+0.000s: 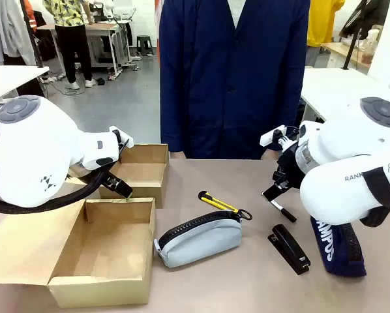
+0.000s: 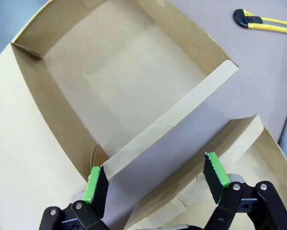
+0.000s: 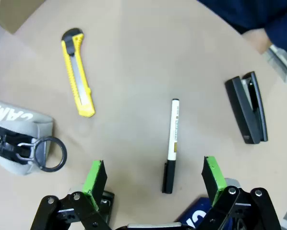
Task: Place items inside the box.
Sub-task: Pick up a Pencil pouch or Stapler and place it inside the Mailer Box closest to the robot.
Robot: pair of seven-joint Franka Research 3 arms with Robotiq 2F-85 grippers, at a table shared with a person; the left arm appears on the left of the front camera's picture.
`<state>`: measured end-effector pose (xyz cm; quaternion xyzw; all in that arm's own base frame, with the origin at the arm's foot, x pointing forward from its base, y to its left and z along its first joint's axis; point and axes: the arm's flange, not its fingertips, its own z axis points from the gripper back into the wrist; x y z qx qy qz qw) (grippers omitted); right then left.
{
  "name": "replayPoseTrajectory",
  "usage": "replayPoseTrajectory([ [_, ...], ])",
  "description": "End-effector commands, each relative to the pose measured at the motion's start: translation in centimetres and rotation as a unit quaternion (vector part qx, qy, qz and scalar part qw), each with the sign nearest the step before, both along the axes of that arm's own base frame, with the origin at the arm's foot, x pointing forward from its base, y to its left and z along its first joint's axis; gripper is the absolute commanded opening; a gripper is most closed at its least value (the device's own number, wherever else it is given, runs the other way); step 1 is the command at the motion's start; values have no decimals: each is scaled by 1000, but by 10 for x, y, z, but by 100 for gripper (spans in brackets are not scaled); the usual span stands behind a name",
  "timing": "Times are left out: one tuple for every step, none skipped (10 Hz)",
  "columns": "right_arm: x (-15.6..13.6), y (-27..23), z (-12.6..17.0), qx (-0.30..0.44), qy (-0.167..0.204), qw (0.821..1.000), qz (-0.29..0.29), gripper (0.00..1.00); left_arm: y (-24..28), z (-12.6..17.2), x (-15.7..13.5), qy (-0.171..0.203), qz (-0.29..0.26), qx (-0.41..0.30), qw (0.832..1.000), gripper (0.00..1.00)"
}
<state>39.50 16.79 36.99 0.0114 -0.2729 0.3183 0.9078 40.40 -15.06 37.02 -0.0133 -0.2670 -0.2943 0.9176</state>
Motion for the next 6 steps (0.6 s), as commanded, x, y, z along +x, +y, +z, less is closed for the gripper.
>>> replayPoseTrajectory([
  [0, 0, 0, 0, 0, 1000, 0, 100, 0, 0, 0, 0, 0, 0, 1000, 100],
  [0, 0, 0, 0, 0, 1000, 0, 100, 0, 0, 0, 0, 0, 0, 1000, 100],
  [0, 0, 0, 0, 0, 1000, 0, 100, 0, 0, 0, 0, 0, 0, 1000, 100],
  [0, 0, 0, 0, 0, 1000, 0, 100, 0, 0, 0, 0, 0, 0, 1000, 100],
  [0, 0, 0, 0, 0, 1000, 0, 100, 0, 0, 0, 0, 0, 0, 1000, 100],
  [0, 0, 0, 0, 0, 1000, 0, 100, 0, 0, 0, 0, 0, 0, 1000, 100],
])
